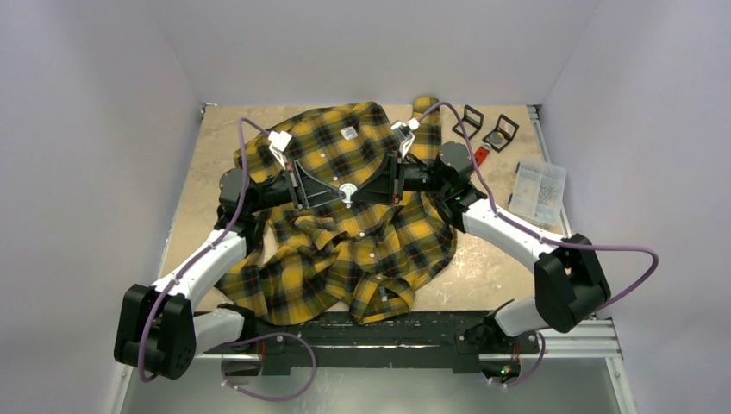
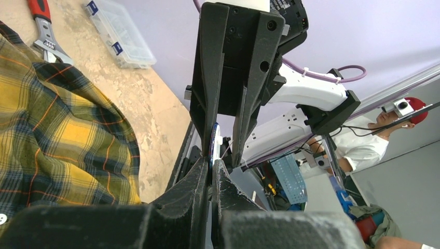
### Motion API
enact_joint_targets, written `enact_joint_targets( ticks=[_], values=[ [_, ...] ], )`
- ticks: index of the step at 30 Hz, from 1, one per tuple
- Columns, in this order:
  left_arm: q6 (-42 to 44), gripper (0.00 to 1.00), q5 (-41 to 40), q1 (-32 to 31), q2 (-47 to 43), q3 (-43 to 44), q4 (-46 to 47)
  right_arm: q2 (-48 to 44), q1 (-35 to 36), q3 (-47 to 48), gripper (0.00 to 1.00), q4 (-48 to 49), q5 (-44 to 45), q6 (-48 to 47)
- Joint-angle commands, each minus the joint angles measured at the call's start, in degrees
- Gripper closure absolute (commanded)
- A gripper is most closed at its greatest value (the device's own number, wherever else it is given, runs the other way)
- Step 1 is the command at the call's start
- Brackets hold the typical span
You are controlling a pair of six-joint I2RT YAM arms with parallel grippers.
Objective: Remove the brooch from the garment
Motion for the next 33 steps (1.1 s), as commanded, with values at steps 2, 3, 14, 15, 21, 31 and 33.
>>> enact_joint_targets(
  ticks=[2, 3, 14, 15, 21, 31, 33],
  values=[
    [-0.33, 1.0, -0.13, 0.11, -0.18, 1.68, 3.13, 0.51, -0.24, 0.32, 0.75, 3.89, 0.59, 1.14],
    [-0.22, 1.0, 0.0, 0.0, -0.27, 1.61, 3.14, 0.67, -0.31, 0.45, 0.76, 4.08, 0.51, 1.24],
    [0.54, 1.0, 0.82, -0.8, -0.67, 0.99, 3.51, 1.5, -0.21, 1.01, 0.85, 6.55, -0.39, 3.31],
    [0.7, 1.0, 0.95, -0.89, -0.66, 0.98, 3.7, 1.59, -0.2, 1.09, 0.85, 6.76, -0.46, 3.44],
    [1.31, 1.0, 1.67, -1.42, -0.58, 0.97, 4.11, 2.42, -0.25, 1.58, 0.84, 8.33, -0.64, 4.95],
    [2.46, 1.0, 2.68, -1.82, -0.64, 1.06, 4.48, 2.91, -0.2, 1.9, 0.82, 8.3, -1.43, 5.4],
    [2.87, 1.0, 2.9, -1.95, -0.63, 1.06, 4.44, 2.98, -0.27, 2.07, 0.82, 8.11, -1.45, 5.4]
  ],
)
